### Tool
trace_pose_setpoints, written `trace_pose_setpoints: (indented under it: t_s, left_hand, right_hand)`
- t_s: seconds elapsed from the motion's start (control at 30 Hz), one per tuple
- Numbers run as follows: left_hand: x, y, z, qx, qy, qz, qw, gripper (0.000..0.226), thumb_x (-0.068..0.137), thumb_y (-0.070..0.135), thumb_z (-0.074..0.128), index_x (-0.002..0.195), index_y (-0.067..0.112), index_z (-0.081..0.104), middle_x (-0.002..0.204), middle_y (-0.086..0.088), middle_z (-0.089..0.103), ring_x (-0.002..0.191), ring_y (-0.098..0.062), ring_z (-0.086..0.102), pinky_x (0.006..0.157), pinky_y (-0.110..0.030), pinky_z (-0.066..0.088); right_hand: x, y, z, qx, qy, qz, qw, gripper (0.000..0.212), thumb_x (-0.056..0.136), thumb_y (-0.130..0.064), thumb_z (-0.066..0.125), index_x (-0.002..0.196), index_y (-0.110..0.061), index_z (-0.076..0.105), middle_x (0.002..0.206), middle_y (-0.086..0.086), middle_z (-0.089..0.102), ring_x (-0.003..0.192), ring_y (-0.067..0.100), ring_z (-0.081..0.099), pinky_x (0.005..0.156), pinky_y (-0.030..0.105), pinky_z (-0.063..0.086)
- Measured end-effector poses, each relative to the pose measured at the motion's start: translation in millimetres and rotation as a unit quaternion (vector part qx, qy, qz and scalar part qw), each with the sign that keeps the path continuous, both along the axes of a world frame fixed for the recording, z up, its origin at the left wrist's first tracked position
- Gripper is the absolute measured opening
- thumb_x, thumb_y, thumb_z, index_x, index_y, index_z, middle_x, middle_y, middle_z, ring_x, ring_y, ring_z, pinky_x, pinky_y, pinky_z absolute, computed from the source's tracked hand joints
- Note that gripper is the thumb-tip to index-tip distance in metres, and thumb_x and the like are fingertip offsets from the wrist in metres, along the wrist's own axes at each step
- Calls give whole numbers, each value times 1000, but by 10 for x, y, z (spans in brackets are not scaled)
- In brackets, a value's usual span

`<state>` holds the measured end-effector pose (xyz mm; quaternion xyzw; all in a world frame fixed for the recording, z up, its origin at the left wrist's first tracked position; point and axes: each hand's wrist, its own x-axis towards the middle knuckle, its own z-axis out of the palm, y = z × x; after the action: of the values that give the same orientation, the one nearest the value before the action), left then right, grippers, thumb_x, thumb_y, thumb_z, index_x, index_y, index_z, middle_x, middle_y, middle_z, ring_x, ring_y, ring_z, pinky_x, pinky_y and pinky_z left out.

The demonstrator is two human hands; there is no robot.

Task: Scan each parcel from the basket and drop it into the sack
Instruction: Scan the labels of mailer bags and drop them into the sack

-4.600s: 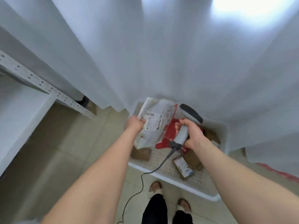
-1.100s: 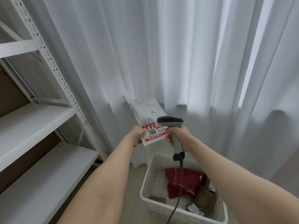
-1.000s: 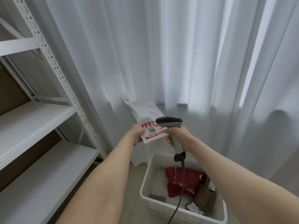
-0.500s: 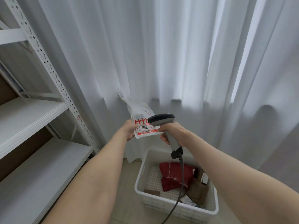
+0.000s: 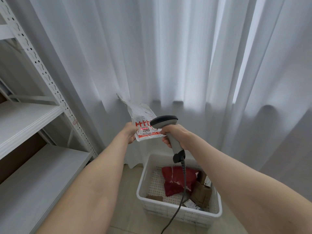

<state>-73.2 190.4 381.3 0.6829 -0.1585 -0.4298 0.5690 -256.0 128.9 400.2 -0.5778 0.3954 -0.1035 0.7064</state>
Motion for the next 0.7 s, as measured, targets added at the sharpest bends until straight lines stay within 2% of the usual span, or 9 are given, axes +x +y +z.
trace_pose_setpoints:
  t_s: [0.1, 0.17, 0.23, 0.33, 0.43, 0.5, 0.57, 0.63, 0.7]
  left_hand:
    - [-4, -2, 14, 10, -7, 5, 1000, 30, 98, -2, 44, 127, -1, 51, 104, -15, 64, 103, -37, 63, 85, -45, 49]
    - [-4, -7, 16, 11, -6, 10, 1000, 28, 98, -1, 42, 125, 2, 51, 115, -17, 62, 113, -39, 59, 86, -45, 49]
    - [-2, -5, 12, 12, -7, 12, 1000, 27, 99, -1, 42, 124, 2, 51, 116, -17, 62, 110, -38, 61, 84, -44, 50]
    - [12, 2, -3, 11, -7, 12, 1000, 28, 98, -2, 42, 124, -1, 51, 93, -12, 64, 105, -38, 62, 84, -44, 50]
    - [8, 13, 12, 12, -6, 14, 1000, 16, 98, -3, 41, 101, 3, 56, 103, -15, 64, 106, -38, 62, 85, -44, 50]
    - [20, 8, 12, 11, -7, 19, 1000, 18, 98, -4, 40, 92, 6, 54, 106, -17, 64, 106, -38, 62, 85, -44, 50]
    - [31, 11, 12, 11, -11, 18, 1000, 18, 99, -3, 39, 95, 5, 54, 98, -14, 64, 105, -38, 62, 83, -44, 50]
    - [37, 13, 16, 9, -10, 16, 1000, 18, 99, -3, 40, 107, 1, 55, 94, -12, 64, 92, -35, 65, 79, -44, 52]
    - [44, 16, 17, 12, -9, 16, 1000, 18, 98, -3, 42, 109, 2, 56, 99, -13, 65, 99, -36, 64, 78, -44, 53]
  right_hand:
    - [6, -1, -1, 0, -4, -5, 1000, 20, 87, -9, 55, 106, -1, 57, 59, 8, 57, 46, 15, 52, 46, 23, 45]
    - [8, 8, 4, 1, -8, -6, 1000, 19, 88, -9, 56, 105, -2, 57, 59, 9, 57, 45, 15, 51, 45, 23, 45]
    - [16, 28, 10, 2, -13, -8, 1000, 18, 88, -9, 56, 105, -1, 57, 61, 10, 57, 45, 14, 52, 46, 23, 45]
    - [39, 51, 23, 0, -14, -14, 1000, 14, 88, -8, 57, 99, -1, 58, 60, 10, 58, 45, 14, 52, 46, 23, 46]
    - [58, 54, 45, -3, -10, -13, 1000, 16, 87, -8, 58, 101, 0, 59, 61, 11, 60, 46, 15, 54, 47, 24, 47]
    - [63, 50, 57, -6, -8, -13, 1000, 17, 87, -8, 58, 102, -1, 58, 62, 11, 60, 46, 15, 54, 47, 24, 47]
    - [65, 54, 70, -7, -9, -11, 1000, 17, 88, -8, 58, 103, -1, 58, 62, 11, 60, 46, 14, 54, 47, 24, 47]
    - [62, 56, 80, -6, -10, -7, 1000, 19, 88, -8, 56, 105, -1, 57, 62, 10, 60, 46, 14, 54, 47, 24, 47]
    - [54, 55, 85, -5, -10, -6, 1000, 21, 88, -7, 56, 108, 0, 57, 60, 10, 59, 45, 14, 53, 45, 23, 46]
